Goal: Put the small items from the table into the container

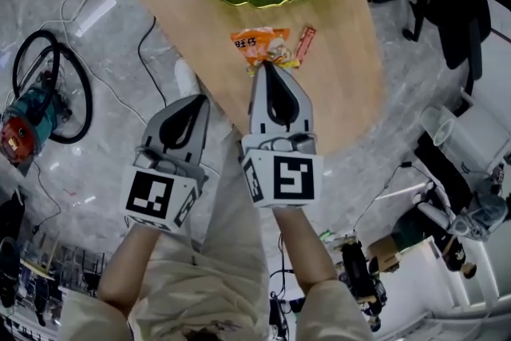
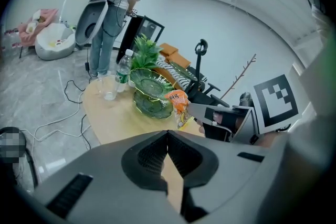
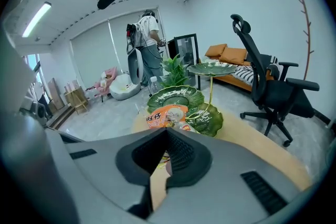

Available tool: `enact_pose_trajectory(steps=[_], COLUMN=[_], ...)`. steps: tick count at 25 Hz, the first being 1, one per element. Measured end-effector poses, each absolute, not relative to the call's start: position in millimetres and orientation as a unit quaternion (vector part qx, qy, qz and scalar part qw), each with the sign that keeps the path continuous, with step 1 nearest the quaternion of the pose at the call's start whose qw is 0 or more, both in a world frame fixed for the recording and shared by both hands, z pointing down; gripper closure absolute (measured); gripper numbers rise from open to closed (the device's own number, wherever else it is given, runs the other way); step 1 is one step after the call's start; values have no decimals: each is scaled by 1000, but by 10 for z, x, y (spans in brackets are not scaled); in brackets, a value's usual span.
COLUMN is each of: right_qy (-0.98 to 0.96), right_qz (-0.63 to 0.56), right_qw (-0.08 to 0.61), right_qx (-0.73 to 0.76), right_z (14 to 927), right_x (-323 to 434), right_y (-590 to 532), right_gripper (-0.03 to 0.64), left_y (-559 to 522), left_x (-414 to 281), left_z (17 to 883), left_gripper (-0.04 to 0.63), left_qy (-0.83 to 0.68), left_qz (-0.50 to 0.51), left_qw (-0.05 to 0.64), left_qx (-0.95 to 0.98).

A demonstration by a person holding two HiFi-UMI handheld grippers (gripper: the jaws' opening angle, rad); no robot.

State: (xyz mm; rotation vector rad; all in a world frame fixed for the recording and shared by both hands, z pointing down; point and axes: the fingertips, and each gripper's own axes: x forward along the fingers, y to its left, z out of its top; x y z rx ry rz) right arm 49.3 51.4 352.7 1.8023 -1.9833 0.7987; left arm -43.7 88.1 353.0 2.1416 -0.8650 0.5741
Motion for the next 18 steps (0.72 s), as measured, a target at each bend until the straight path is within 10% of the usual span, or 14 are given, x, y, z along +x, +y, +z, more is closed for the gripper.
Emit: enact_pose_trajectory(steps=[18], right_qy=[-694], right_qz=[279], right_qw=[142], right_qx=[649], right_z=[3334], right_x=[455], right_y=[120], right_gripper=[612], left_y=[561], left_x=[-404], left_z=[3349], left_gripper=[589], left_qy=[-343], left_qz=[217], left_qw=[356], left_qx=[842])
